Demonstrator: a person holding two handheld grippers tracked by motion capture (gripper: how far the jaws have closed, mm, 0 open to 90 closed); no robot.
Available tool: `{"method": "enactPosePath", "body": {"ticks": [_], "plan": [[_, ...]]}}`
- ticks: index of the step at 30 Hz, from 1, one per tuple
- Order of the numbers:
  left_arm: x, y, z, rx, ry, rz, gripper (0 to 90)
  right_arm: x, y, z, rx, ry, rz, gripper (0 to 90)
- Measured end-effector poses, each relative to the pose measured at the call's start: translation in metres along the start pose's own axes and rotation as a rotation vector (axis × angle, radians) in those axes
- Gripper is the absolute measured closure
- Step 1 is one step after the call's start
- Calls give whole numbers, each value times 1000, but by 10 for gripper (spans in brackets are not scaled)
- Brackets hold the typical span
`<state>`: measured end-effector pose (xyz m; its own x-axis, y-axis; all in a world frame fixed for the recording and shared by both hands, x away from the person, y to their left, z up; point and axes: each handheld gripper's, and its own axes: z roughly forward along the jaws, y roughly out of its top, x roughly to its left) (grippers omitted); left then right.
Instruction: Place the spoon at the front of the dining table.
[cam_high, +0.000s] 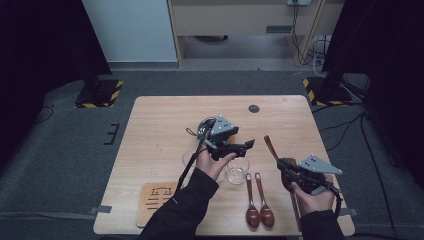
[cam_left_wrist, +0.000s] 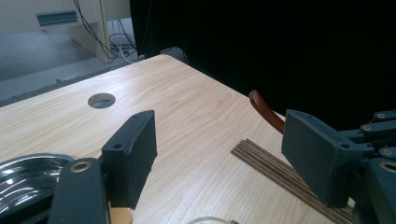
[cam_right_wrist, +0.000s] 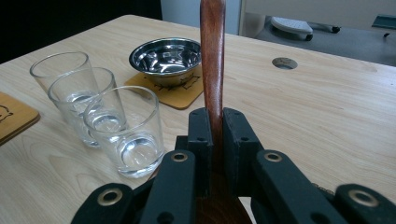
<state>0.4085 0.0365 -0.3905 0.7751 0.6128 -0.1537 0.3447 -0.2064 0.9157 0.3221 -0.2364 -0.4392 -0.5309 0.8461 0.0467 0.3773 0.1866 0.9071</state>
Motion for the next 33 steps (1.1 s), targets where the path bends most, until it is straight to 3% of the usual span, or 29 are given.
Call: {"method": "enactPosePath", "body": {"ticks": [33], "plan": [[-15, 3, 28, -11, -61, -8, 299, 2, 3, -2, -25, 5, 3, 823]]}}
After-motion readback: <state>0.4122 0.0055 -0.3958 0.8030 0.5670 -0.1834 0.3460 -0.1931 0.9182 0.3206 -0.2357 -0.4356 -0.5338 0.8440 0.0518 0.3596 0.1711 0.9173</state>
